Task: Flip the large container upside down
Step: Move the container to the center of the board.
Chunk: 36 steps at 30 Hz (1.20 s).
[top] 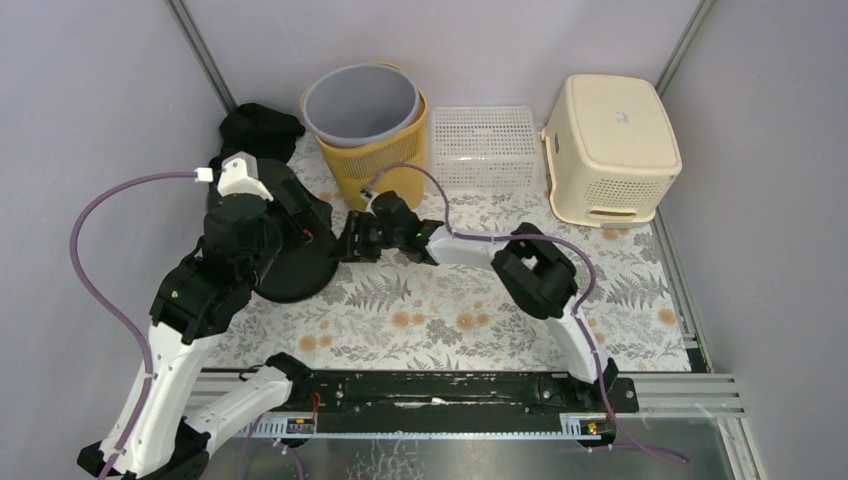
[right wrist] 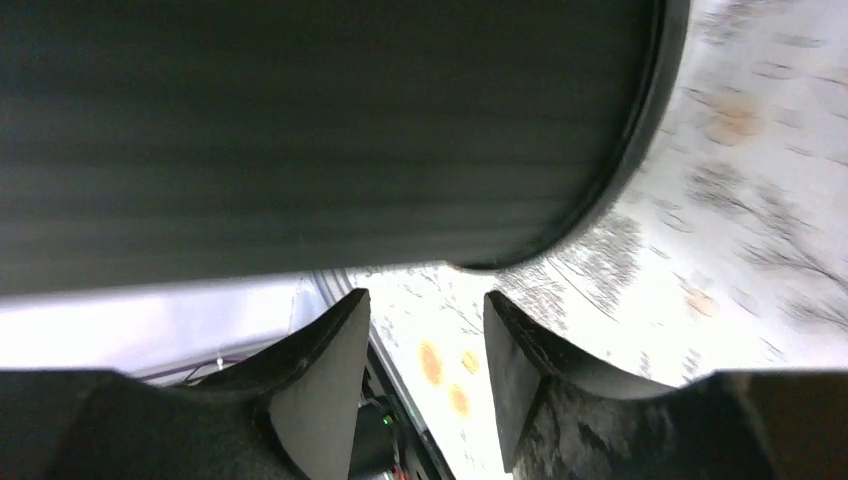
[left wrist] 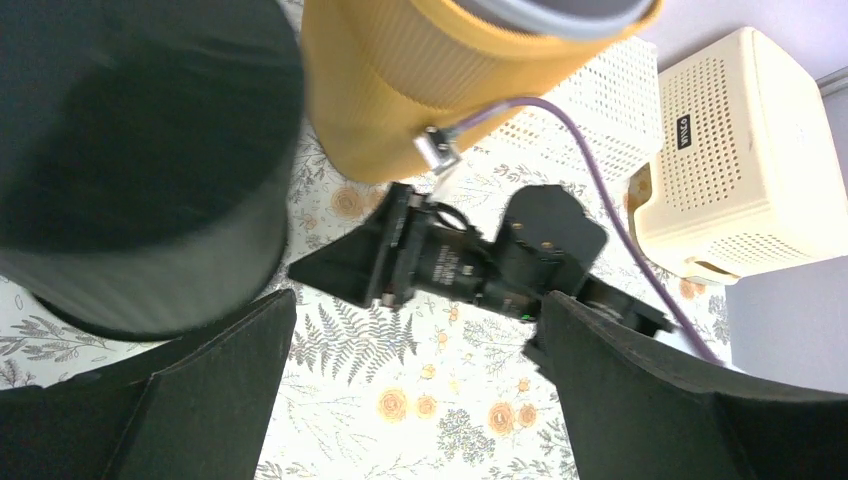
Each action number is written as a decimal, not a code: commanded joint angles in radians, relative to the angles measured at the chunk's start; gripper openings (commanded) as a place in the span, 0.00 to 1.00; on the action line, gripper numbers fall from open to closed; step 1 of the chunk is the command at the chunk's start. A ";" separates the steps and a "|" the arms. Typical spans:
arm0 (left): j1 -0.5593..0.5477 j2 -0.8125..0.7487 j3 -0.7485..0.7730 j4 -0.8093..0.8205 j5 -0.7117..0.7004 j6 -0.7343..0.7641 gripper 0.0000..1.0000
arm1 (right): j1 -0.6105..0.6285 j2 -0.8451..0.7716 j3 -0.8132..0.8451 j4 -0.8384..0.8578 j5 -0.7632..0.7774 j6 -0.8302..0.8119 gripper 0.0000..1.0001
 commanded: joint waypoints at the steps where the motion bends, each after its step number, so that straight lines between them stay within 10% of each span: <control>1: 0.004 -0.015 0.017 -0.044 -0.030 -0.004 1.00 | 0.045 0.065 0.128 0.030 -0.059 0.021 0.52; 13: 0.005 0.036 -0.131 0.109 0.021 -0.012 1.00 | 0.030 -0.366 -0.256 -0.098 0.025 -0.189 0.54; 26: 0.066 0.435 0.210 0.310 -0.077 -0.098 1.00 | 0.029 -0.799 -0.533 -0.274 0.177 -0.265 0.56; 36: 0.204 0.726 0.468 0.115 -0.119 -0.298 1.00 | 0.030 -0.962 -0.660 -0.323 0.224 -0.283 0.57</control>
